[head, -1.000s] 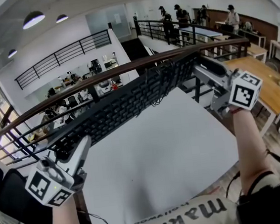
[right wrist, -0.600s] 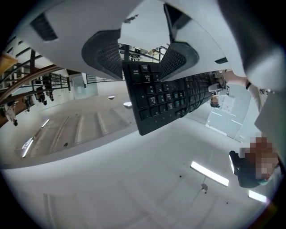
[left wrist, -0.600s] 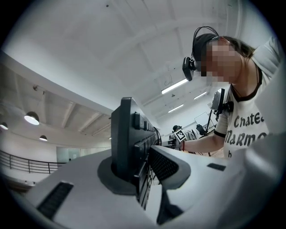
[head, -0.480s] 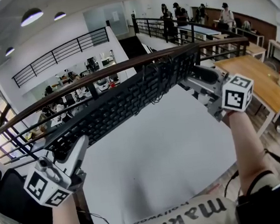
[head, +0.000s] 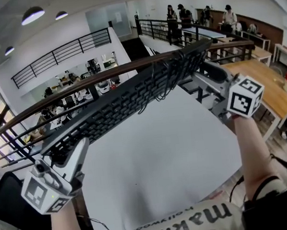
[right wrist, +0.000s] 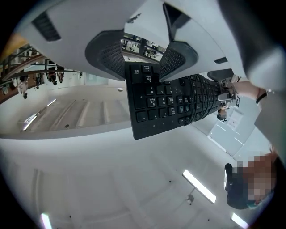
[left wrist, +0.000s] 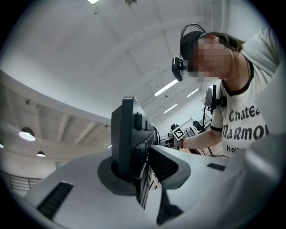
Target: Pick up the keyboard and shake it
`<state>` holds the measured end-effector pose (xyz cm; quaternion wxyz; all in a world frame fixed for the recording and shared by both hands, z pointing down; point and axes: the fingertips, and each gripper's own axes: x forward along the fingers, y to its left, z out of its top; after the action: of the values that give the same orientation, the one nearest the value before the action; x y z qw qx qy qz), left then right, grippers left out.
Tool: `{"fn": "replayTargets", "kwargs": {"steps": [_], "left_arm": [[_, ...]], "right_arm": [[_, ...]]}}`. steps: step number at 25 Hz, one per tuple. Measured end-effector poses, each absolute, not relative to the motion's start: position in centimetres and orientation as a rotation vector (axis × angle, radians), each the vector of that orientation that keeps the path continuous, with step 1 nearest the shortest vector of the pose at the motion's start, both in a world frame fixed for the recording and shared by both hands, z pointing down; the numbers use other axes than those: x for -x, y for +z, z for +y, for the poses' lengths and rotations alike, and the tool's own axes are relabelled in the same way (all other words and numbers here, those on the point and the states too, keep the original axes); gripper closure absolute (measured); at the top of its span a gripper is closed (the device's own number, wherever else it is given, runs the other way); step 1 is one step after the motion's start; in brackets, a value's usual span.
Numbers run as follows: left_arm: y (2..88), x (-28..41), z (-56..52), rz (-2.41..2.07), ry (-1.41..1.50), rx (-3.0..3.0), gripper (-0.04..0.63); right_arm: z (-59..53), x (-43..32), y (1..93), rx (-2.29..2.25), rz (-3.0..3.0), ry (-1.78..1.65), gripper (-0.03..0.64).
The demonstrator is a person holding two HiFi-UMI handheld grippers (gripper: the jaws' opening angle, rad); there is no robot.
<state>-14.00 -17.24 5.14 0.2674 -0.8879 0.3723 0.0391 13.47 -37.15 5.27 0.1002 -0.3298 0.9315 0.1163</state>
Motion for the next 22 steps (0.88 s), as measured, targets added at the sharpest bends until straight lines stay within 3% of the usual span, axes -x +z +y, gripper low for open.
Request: {"fn": "replayTargets", "kwargs": {"steps": [11, 22], "left_arm": [[3.5, 10.4, -11.9, 0.825, -0.33, 1.757, 0.509], [5.8, 11.8, -14.3, 0.842, -0.353, 1.896, 0.509]], "right_arm": [[-35.1, -14.3, 2.6, 0.97, 2.624, 0.464, 0.364], [-36.8, -13.5, 6.3, 0.993, 2.68, 0.354, 0.365]]}}
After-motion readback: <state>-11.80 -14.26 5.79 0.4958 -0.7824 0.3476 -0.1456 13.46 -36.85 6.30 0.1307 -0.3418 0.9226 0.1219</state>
